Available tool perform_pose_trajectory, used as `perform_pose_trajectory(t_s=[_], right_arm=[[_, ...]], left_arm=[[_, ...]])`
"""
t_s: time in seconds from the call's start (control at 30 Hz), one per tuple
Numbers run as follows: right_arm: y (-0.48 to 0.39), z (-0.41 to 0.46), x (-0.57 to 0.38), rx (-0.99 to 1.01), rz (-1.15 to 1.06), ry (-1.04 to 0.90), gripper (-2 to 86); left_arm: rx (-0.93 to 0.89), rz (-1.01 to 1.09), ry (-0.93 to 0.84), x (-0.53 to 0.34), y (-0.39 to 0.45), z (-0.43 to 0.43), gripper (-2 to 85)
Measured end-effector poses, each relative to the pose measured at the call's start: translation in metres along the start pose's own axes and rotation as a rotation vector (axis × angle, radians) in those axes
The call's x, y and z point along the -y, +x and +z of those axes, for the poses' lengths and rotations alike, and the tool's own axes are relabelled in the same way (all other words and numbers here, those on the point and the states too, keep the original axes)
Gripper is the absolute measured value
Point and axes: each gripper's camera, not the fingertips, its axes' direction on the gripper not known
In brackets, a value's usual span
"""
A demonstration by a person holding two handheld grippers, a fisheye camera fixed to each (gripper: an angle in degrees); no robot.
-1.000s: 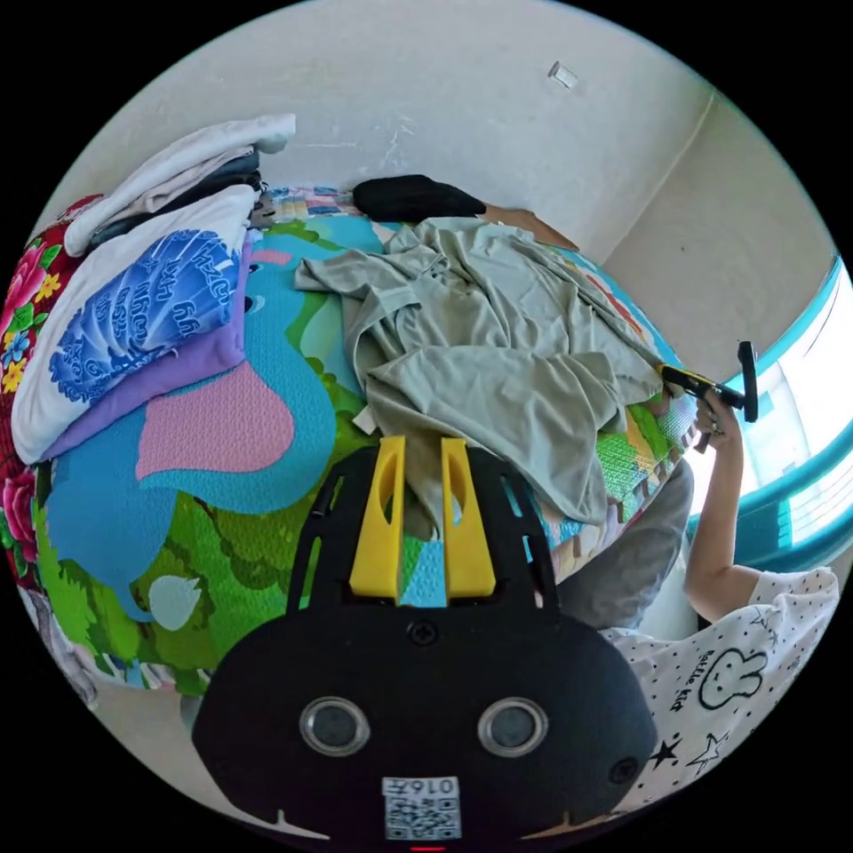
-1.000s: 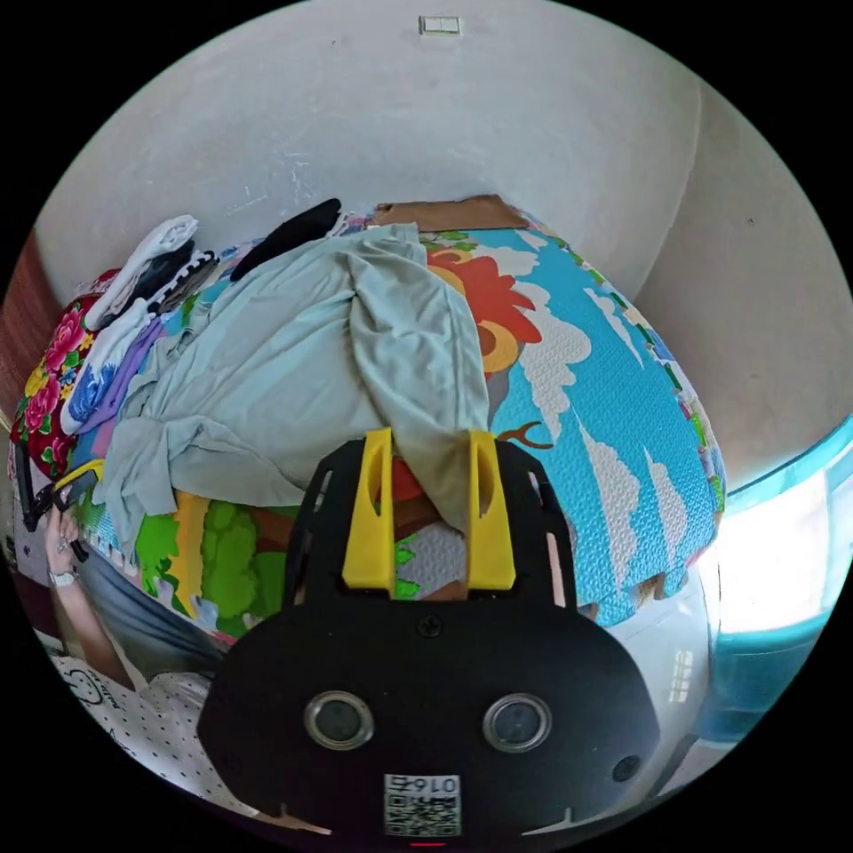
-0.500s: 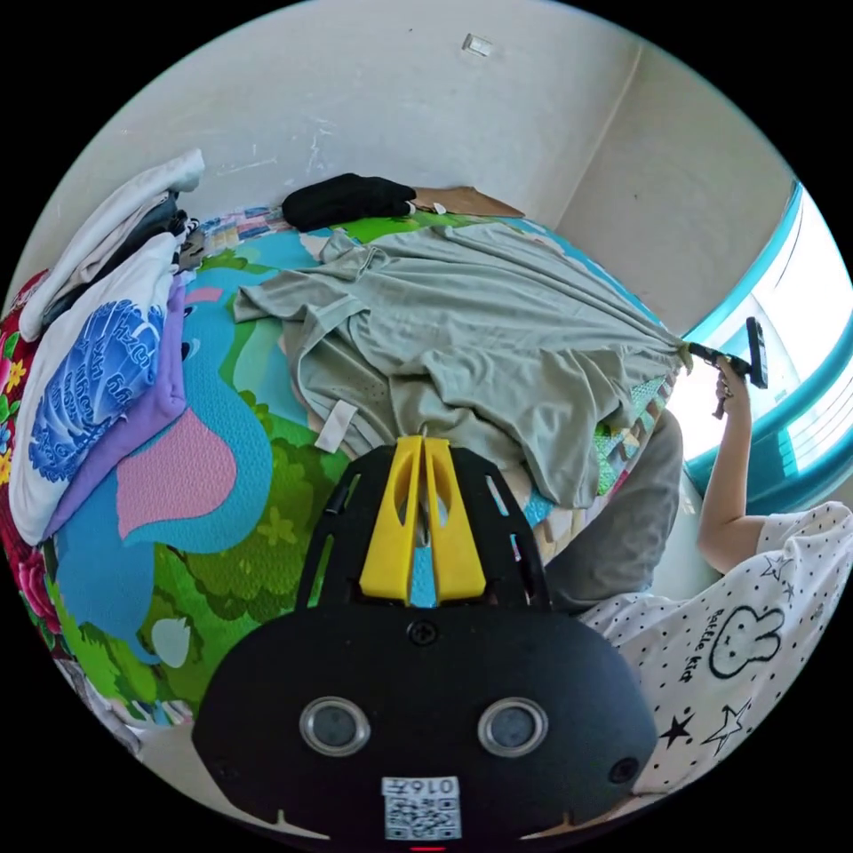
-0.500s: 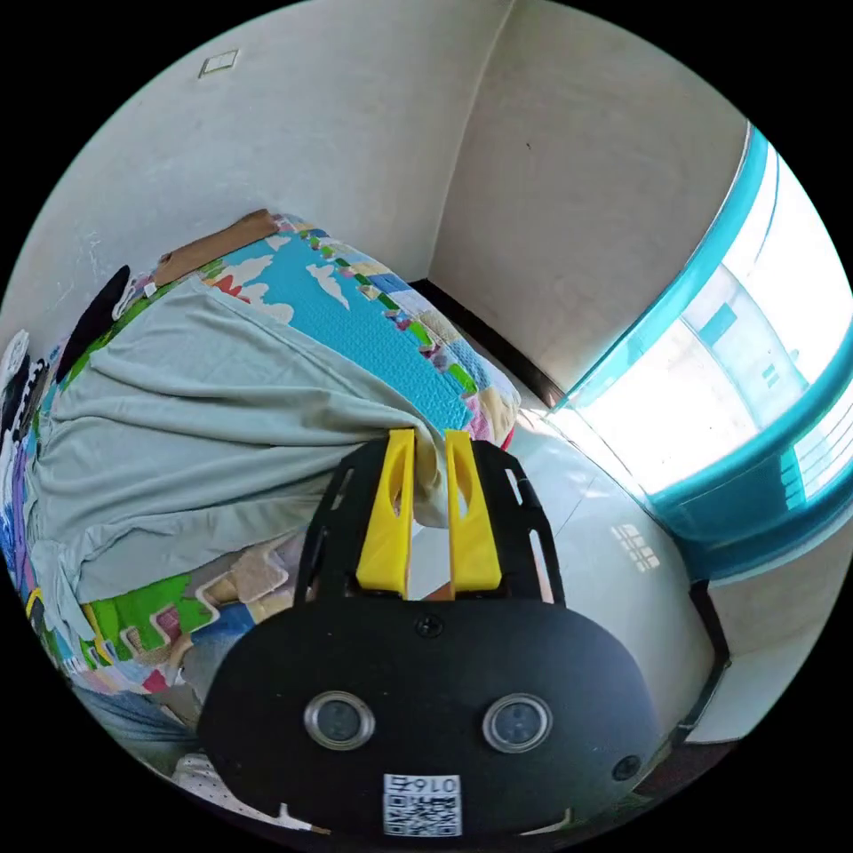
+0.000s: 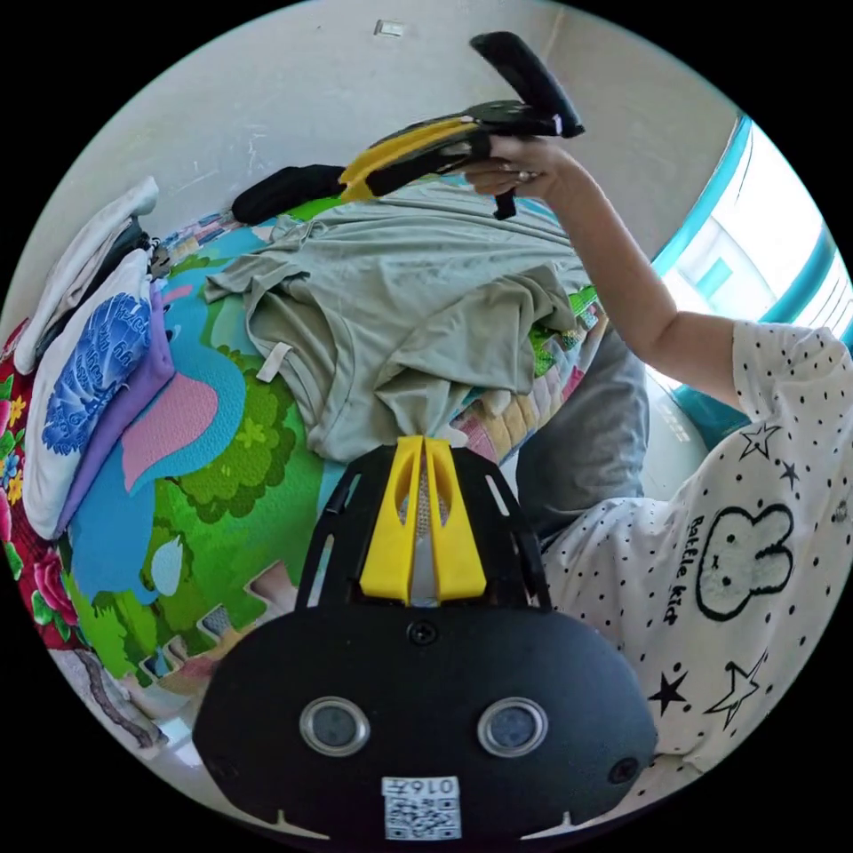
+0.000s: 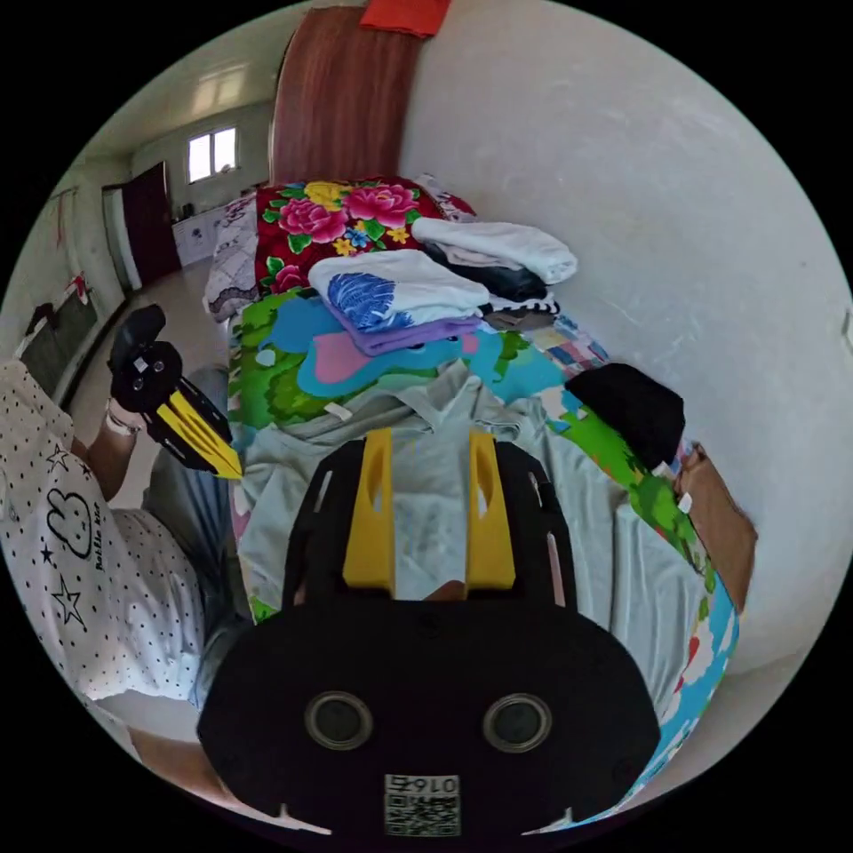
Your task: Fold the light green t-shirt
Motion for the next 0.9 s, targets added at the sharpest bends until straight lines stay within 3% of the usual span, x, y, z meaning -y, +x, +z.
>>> perform_pose_trajectory(t_s=[0.13, 0.23, 0.37, 0.53, 0.77, 0.9], right_arm=[[0.005, 0.135, 0.105, 0.086, -0.060, -0.225, 9.4], [0.002, 0.199, 0.145, 0.033, -0.068, -0.383, 1.8], [0.010, 0.202, 0.191, 0.030, -0.029, -0.302, 0.2], [0.029, 0.188, 0.256, 0.091, 0.021, -0.171, -0.1], [0.009, 0.243, 0.314, 0.040, -0.062, -0.299, -0.1], [0.007, 0.255, 0.322, 0.014, -0.066, -0.304, -0.1]], left_arm=[[-0.047, -0.040, 0.042, -0.016, -0.001, -0.003, -1.0], [-0.062, -0.047, 0.061, -0.030, -0.001, -0.002, -1.0], [-0.071, -0.055, 0.119, -0.046, -0.002, -0.008, -0.9], [0.123, -0.202, 0.217, -0.064, -0.013, -0.019, 0.2], [0.073, -0.354, 0.193, -0.077, -0.040, 0.024, 6.4], [0.018, -0.344, 0.190, -0.087, -0.042, 0.044, 0.7]])
